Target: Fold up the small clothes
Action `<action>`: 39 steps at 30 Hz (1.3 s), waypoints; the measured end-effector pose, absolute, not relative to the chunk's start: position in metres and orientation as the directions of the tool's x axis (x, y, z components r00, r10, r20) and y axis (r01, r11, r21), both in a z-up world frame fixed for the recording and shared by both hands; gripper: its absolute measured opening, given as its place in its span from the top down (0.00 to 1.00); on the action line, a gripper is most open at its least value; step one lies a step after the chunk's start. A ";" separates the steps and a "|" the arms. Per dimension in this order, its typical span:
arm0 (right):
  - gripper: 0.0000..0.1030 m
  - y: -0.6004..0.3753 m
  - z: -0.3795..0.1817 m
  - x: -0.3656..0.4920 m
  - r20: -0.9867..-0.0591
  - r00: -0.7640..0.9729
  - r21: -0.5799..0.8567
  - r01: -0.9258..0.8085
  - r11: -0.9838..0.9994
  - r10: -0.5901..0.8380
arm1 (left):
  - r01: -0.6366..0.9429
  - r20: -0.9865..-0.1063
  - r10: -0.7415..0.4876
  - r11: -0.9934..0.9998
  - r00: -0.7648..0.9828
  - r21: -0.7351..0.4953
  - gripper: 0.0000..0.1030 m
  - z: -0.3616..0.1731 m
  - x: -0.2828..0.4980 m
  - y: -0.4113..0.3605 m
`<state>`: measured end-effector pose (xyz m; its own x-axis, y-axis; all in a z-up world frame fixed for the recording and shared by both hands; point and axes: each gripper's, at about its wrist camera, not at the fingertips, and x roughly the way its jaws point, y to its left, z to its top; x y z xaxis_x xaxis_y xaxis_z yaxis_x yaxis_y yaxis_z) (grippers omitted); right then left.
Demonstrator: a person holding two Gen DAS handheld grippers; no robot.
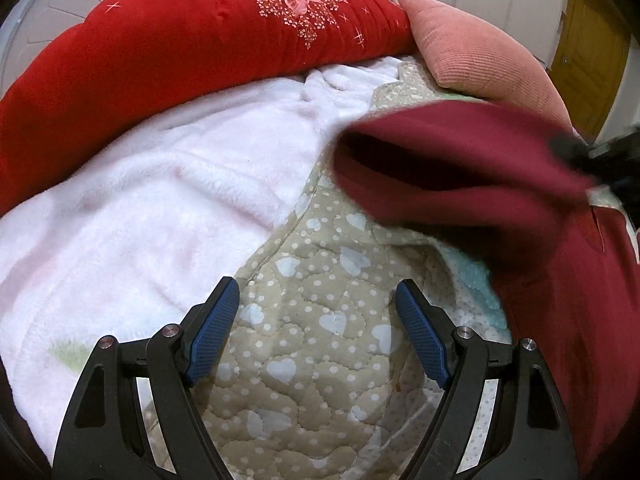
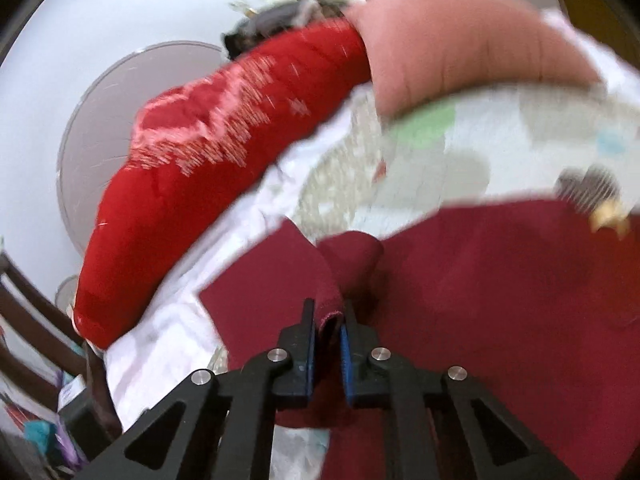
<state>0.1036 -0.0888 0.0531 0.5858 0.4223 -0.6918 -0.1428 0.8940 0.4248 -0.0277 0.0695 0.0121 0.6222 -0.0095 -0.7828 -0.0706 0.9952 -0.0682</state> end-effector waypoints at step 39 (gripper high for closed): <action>0.92 -0.318 0.274 -0.079 -0.380 0.925 0.146 0.078 0.986 -0.017 | 0.169 -0.795 -0.084 0.985 0.601 0.023 0.20 0.025 -0.028 -0.087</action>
<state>-0.0793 -0.3182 0.2735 0.9247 -0.0167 -0.3804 0.0780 0.9862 0.1461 -0.0283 -0.0866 0.0250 0.6010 -0.0845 -0.7948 0.1689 0.9854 0.0230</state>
